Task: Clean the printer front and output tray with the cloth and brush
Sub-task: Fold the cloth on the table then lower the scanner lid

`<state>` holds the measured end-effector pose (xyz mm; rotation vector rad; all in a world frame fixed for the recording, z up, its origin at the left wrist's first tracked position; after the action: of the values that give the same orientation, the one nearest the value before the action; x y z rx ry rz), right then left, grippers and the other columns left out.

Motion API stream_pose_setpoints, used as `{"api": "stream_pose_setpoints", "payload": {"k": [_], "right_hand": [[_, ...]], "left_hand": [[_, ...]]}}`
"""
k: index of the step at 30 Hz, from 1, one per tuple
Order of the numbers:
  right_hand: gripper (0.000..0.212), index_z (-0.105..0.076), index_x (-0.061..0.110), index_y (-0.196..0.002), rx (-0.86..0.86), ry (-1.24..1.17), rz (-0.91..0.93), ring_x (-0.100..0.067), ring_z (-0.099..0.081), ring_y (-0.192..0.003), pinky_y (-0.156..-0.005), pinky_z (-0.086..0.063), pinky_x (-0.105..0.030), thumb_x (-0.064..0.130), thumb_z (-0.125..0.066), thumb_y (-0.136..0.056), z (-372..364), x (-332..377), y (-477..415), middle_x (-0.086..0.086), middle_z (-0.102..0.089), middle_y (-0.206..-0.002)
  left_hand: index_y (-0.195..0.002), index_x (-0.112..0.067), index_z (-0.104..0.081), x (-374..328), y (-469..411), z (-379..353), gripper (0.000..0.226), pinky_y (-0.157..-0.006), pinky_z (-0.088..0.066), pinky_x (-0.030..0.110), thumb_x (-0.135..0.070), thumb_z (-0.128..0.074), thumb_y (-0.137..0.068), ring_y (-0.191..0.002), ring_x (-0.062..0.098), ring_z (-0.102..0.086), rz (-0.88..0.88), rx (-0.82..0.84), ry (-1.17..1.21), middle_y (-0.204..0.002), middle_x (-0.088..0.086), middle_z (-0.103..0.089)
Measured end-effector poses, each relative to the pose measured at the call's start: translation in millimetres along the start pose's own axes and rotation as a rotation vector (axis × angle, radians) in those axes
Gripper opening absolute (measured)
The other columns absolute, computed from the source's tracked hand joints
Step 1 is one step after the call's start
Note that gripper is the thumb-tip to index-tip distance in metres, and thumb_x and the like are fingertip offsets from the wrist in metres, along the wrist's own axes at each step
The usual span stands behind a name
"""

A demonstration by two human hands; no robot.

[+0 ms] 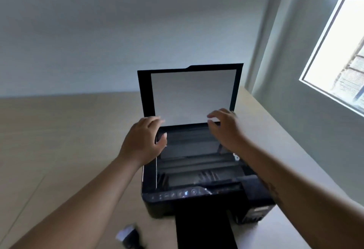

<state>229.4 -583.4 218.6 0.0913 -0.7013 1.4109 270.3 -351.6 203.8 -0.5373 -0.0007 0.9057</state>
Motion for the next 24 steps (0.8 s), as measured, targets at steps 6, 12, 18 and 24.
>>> {"api": "stream_pose_setpoints", "payload": {"k": [6,12,18,24], "right_hand": [[0.043,-0.047,0.021,-0.139,-0.110,0.161,0.064,-0.022,-0.030,-0.137,-0.107,-0.032,-0.037,0.027,-0.048,-0.097,52.8,-14.2,-92.1,0.001,-0.042,-0.147],[0.057,-0.018,0.021,-0.152,0.051,0.358,0.098,-0.028,0.001,-0.149,-0.120,-0.005,-0.046,0.037,-0.037,-0.100,49.7,-31.0,-155.8,0.001,-0.012,-0.161],[0.036,-0.054,0.019,-0.128,-0.109,0.301,0.261,-0.031,-0.048,-0.118,-0.105,-0.031,-0.043,0.038,-0.042,-0.100,69.2,-31.0,-150.1,-0.004,-0.057,-0.125],[0.022,-0.069,0.015,-0.106,-0.314,0.202,0.467,-0.030,-0.063,-0.091,-0.081,-0.047,-0.040,0.014,-0.054,-0.092,86.6,-39.8,-30.2,-0.003,-0.071,-0.102]], "left_hand": [[-0.147,-0.013,-0.034,-15.2,-104.2,15.3,0.065,-0.117,-0.021,0.039,-0.040,-0.052,-0.091,-0.145,0.025,-0.021,0.085,0.006,-0.126,-0.159,0.005,-0.023],[-0.155,-0.017,-0.003,-2.9,-163.5,7.3,0.079,-0.121,-0.002,0.045,-0.049,-0.042,-0.093,-0.150,0.022,0.005,0.206,0.162,-0.290,-0.164,0.002,0.006],[-0.152,-0.016,-0.018,-6.5,-166.5,7.3,0.070,-0.117,-0.012,0.048,-0.055,-0.032,-0.095,-0.143,0.028,-0.024,0.221,0.101,-0.330,-0.154,0.006,-0.031],[-0.124,-0.012,-0.061,-66.8,-66.6,24.1,0.040,-0.081,-0.043,0.039,-0.036,-0.037,-0.103,-0.091,0.027,-0.063,-0.059,-0.211,-0.304,-0.101,0.004,-0.070]]}}
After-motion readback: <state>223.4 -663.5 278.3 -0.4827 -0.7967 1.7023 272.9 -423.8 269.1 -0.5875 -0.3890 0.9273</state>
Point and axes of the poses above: each hand's wrist, its own y-axis away from the middle knuckle, its own z-axis out of the back of the hand, x = y × z, the point moved 8 cm from there along -y, towards the middle knuckle
